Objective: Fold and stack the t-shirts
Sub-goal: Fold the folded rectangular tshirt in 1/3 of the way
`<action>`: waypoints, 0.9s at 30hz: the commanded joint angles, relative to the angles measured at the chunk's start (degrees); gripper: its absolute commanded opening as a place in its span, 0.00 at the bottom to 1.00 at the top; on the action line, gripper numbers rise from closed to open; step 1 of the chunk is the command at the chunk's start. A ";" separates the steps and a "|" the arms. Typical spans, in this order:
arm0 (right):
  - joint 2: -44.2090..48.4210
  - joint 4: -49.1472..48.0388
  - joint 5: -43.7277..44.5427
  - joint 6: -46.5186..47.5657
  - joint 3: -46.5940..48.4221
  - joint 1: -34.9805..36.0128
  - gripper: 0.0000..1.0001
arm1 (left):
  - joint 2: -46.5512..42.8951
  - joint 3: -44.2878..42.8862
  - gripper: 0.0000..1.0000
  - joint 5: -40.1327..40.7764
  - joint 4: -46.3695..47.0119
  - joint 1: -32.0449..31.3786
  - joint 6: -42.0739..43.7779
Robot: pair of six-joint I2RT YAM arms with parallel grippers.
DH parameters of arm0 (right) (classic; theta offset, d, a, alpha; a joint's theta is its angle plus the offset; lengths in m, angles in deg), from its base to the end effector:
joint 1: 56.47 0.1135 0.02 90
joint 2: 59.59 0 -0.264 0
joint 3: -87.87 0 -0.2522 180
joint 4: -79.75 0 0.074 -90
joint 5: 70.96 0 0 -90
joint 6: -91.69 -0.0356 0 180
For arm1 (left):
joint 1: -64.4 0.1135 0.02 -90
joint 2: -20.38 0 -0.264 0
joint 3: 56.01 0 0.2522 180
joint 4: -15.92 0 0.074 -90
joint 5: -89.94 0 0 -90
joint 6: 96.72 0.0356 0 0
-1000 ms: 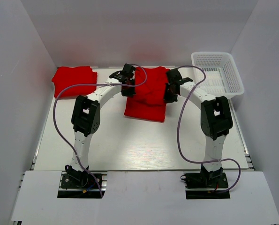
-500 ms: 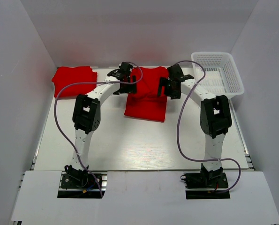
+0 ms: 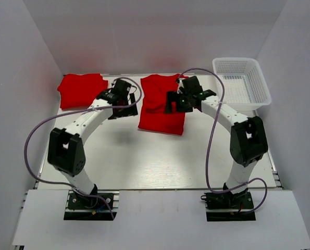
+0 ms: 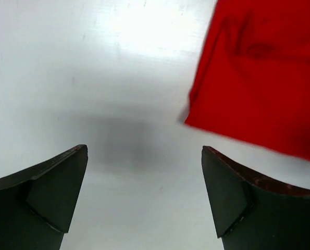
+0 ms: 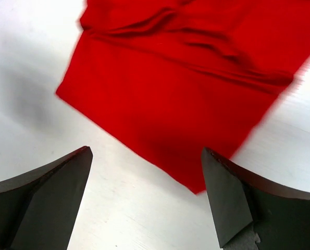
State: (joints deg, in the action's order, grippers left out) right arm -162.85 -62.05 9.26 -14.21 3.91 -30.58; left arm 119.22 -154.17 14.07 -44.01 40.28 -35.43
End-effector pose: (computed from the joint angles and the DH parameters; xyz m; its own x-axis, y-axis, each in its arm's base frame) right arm 0.3638 0.1833 0.2611 -0.7635 -0.0705 -0.6419 -0.3414 0.8878 0.3087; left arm 0.3376 -0.1416 0.2768 -0.8353 -0.1364 -0.5326 -0.1303 0.9902 -0.0492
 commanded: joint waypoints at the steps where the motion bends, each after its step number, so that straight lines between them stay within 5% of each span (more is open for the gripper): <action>1: -3.85 -4.49 -4.98 2.10 0.95 2.23 0.91 | -8.20 9.32 1.00 -1.56 -0.23 -0.14 -2.75; 8: -12.22 -6.08 -7.71 3.50 9.20 4.34 0.91 | -17.63 25.15 1.00 -3.93 -0.76 -0.14 -3.28; 27: -28.04 -7.48 -2.27 4.83 25.03 3.91 0.91 | -18.96 22.26 1.00 -1.92 -3.57 -0.14 -1.70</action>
State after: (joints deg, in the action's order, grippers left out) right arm -189.54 -68.54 3.66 -10.87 25.33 -26.13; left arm 102.44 -129.88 10.60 -47.03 40.28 -38.01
